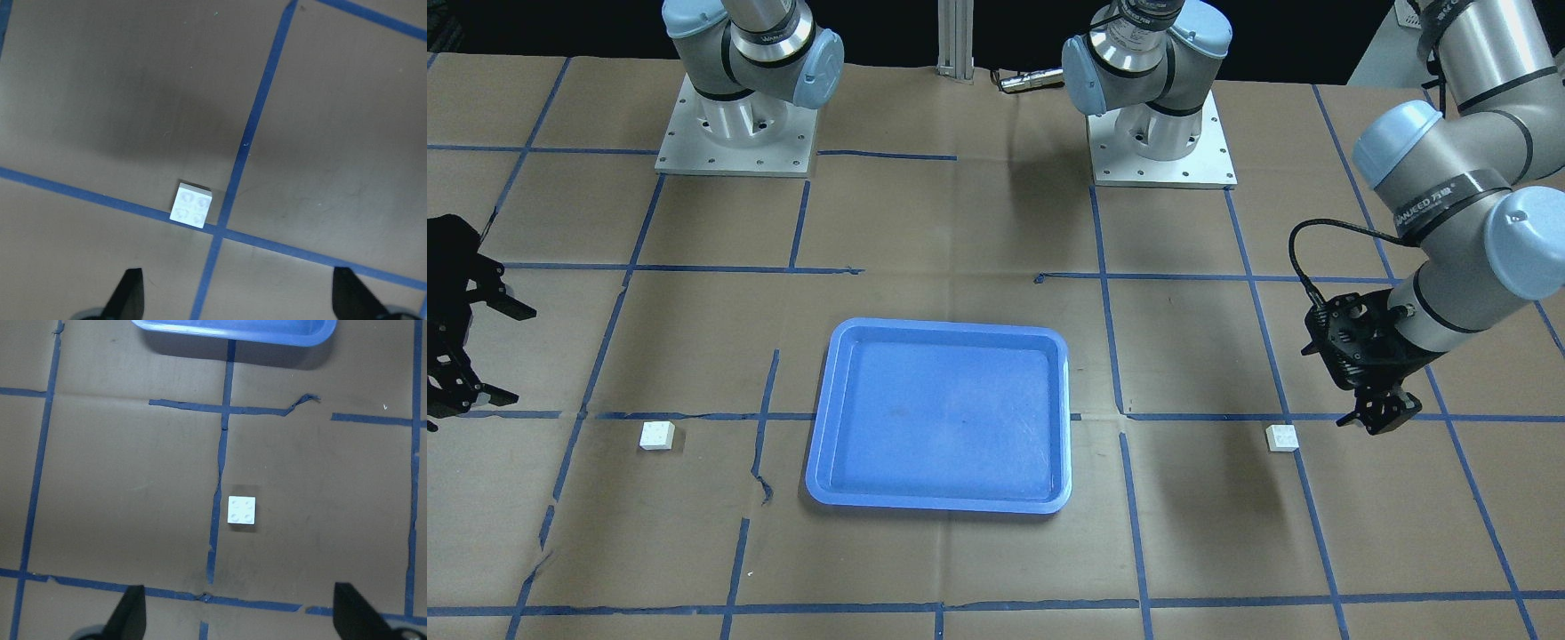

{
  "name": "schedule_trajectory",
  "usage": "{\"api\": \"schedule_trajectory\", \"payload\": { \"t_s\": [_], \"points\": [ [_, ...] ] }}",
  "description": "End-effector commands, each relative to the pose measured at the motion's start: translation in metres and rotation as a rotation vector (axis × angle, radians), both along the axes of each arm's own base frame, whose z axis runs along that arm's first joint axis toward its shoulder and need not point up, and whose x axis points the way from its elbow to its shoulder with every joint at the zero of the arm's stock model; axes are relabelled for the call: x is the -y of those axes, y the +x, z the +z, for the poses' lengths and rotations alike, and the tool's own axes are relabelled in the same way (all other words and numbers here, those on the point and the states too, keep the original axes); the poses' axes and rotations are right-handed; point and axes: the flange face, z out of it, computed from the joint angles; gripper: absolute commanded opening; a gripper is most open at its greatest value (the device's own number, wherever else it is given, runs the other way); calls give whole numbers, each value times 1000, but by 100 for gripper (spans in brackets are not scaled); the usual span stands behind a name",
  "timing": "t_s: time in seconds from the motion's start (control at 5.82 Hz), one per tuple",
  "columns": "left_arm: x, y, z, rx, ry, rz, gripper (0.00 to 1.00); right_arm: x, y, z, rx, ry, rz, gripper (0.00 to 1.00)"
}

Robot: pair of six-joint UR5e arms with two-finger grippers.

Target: Assemble white blocks and place on blue tray

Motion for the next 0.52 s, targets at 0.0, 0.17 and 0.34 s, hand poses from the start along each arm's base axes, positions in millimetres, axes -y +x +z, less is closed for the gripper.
{"api": "schedule_trajectory", "payload": {
  "t_s": [0.0,0.17,0.34],
  "points": [
    [12,15,-47,-47,-14,-29,99,20,-25,-50,143,-16,10,100],
    [15,22,-63,-67,-8,-19,99,27,-45,-81,223,-18,-13,100],
    [13,25,-73,-71,-3,-48,99,27,-48,-125,294,9,-20,100]
  ]
}}
